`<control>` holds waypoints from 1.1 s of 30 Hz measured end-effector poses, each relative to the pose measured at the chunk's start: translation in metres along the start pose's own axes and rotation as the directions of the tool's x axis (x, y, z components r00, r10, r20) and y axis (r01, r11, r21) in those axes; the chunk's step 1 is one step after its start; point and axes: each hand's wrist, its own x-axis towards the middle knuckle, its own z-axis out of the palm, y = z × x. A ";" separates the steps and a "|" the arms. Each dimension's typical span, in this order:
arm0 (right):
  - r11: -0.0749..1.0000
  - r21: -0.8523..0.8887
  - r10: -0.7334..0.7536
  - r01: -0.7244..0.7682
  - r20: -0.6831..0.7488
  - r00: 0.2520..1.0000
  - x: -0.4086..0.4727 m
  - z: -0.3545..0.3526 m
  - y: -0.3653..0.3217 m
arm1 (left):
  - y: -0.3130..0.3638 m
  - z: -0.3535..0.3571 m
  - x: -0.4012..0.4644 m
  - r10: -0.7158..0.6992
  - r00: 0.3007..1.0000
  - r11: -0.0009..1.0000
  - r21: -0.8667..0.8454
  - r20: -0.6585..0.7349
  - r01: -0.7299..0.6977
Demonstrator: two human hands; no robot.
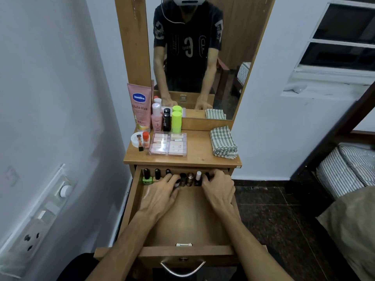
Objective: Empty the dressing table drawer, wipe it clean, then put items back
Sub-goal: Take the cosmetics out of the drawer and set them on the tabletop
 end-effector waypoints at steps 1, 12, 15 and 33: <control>1.000 -0.003 -0.004 0.004 0.003 1.000 0.000 -0.001 0.000 | -0.001 -0.001 0.001 0.001 1.000 1.000 -0.003 -0.002 -0.001; 0.984 0.114 -0.137 0.135 0.004 0.991 -0.015 -0.037 0.012 | 0.000 -0.008 0.006 -0.084 0.996 0.995 -0.058 -0.017 0.083; 0.965 0.165 -0.204 0.202 -0.007 0.979 -0.012 -0.047 0.006 | 0.005 -0.019 0.006 -0.106 0.992 0.988 -0.121 -0.062 0.098; 0.922 0.201 -0.304 0.330 -0.149 0.941 0.118 -0.057 -0.097 | 0.023 -0.093 0.170 -0.103 0.955 0.994 -0.058 -0.279 0.091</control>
